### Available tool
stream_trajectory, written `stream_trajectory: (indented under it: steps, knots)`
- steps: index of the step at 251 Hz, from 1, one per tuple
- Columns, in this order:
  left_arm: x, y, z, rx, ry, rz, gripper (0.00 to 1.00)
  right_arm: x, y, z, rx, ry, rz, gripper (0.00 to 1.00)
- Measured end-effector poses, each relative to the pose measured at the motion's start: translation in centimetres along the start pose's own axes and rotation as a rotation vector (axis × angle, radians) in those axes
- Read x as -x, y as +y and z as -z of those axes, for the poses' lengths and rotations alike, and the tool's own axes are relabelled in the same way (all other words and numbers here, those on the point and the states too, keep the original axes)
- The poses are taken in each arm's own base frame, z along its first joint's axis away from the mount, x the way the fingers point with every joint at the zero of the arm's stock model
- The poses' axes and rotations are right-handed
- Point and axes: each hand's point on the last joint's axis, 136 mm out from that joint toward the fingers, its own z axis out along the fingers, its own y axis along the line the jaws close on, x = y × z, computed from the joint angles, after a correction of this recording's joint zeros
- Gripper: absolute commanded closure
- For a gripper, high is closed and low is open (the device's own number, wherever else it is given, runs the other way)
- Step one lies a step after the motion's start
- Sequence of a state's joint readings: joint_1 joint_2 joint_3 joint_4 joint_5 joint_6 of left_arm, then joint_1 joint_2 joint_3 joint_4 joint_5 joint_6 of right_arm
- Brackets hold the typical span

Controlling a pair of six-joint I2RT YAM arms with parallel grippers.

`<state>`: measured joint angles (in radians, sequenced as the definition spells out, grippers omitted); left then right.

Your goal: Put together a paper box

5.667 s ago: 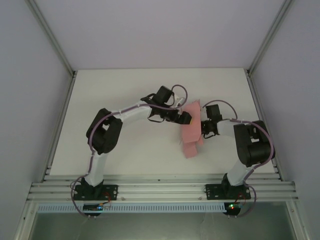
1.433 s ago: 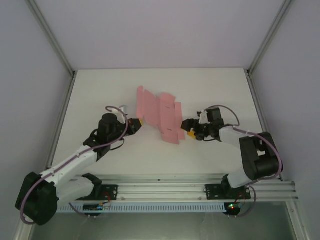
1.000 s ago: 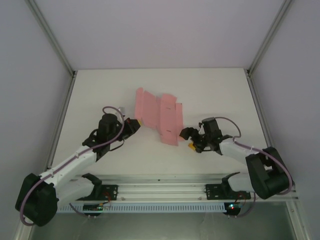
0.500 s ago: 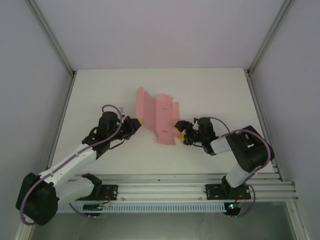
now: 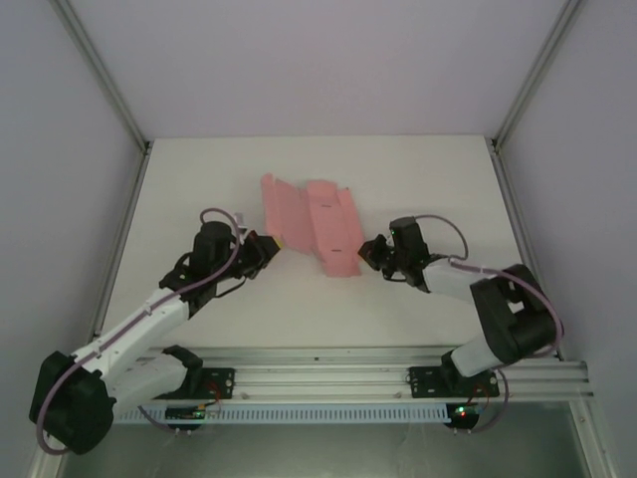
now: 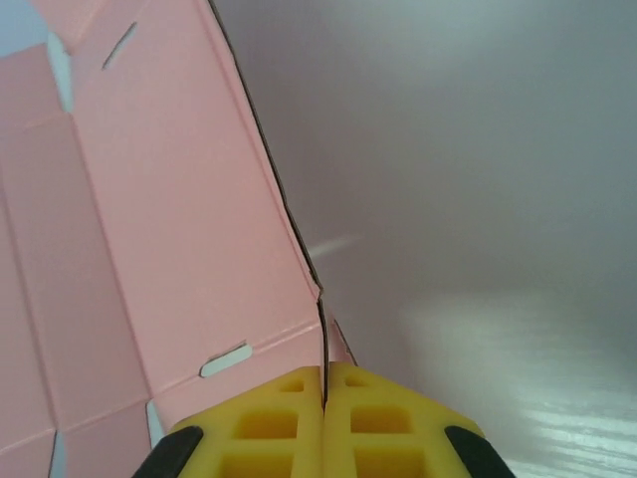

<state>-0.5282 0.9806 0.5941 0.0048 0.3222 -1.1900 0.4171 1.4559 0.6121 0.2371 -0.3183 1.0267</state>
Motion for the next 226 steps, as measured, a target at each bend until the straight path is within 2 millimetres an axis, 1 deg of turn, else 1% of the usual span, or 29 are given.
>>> stream_trajectory:
  steps: [3, 7, 22, 29, 31, 33, 47, 61, 72, 85, 95, 110, 134, 146, 156, 172, 187, 204, 226]
  knots:
    - [0.0, 0.1, 0.1, 0.006, -0.002, 0.002, 0.53, 0.3, 0.4, 0.3, 0.000, -0.007, 0.020, 1.00]
    - [-0.1, 0.4, 0.2, 0.017, -0.001, -0.005, 0.43, 0.6, 0.9, 0.6, 0.004, -0.015, 0.053, 1.00]
    - [-0.1, 1.5, 0.7, 0.066, -0.011, -0.008, 0.17, 1.9, 3.6, 2.1, 0.026, -0.052, 0.205, 1.00]
    - [-0.1, 2.1, 1.0, 0.092, -0.020, -0.010, 0.07, 2.4, 4.8, 2.7, 0.036, -0.068, 0.268, 1.00]
    - [-0.1, 2.2, 1.0, 0.099, -0.021, -0.012, 0.02, 2.6, 5.3, 3.1, 0.041, -0.075, 0.303, 1.00]
    - [-0.1, 2.4, 1.1, 0.106, -0.023, -0.013, 0.00, 2.7, 5.7, 3.3, 0.045, -0.079, 0.327, 1.00]
    - [-0.1, 3.5, 1.8, 0.154, -0.045, -0.027, 0.00, 3.5, 8.3, 4.8, 0.068, -0.102, 0.480, 1.00]
    - [0.0, 4.7, 2.8, 0.207, -0.069, -0.041, 0.00, 3.6, 10.5, 6.2, 0.080, -0.102, 0.646, 1.00]
    - [0.2, 5.4, 3.7, 0.246, -0.093, -0.064, 0.00, 3.3, 11.6, 6.8, 0.082, -0.090, 0.766, 1.00]
    - [0.5, 6.0, 4.8, 0.289, -0.120, -0.096, 0.00, 2.5, 12.3, 7.3, 0.077, -0.055, 0.913, 1.00]
    - [0.8, 6.1, 5.5, 0.316, -0.137, -0.124, 0.01, 1.5, 12.3, 7.4, 0.074, -0.013, 1.012, 1.00]
    - [1.4, 5.6, 6.5, 0.341, -0.162, -0.175, 0.00, -0.6, 11.6, 7.4, 0.076, 0.072, 1.170, 1.00]
    - [2.8, 3.9, 7.4, 0.344, -0.199, -0.243, 0.00, -4.3, 9.2, 7.8, 0.070, 0.252, 1.403, 1.00]
    - [3.6, 3.0, 7.5, 0.347, -0.217, -0.268, 0.01, -5.5, 8.1, 8.1, 0.057, 0.322, 1.489, 1.00]
    - [4.3, 2.6, 7.5, 0.352, -0.228, -0.281, 0.00, -5.9, 7.4, 8.5, 0.041, 0.364, 1.546, 1.00]
    - [5.4, 2.3, 7.2, 0.370, -0.238, -0.292, 0.01, -5.5, 6.7, 9.1, -0.011, 0.392, 1.618, 1.00]
    - [6.1, 2.7, 6.6, 0.388, -0.231, -0.290, 0.00, -4.2, 6.7, 9.8, -0.065, 0.386, 1.671, 1.00]
    - [6.7, 3.4, 5.9, 0.401, -0.217, -0.276, 0.01, -2.7, 7.4, 10.9, -0.103, 0.368, 1.721, 1.00]
    - [7.5, 4.0, 5.0, 0.410, -0.195, -0.262, 0.00, -0.8, 9.2, 12.3, -0.123, 0.315, 1.792, 1.00]
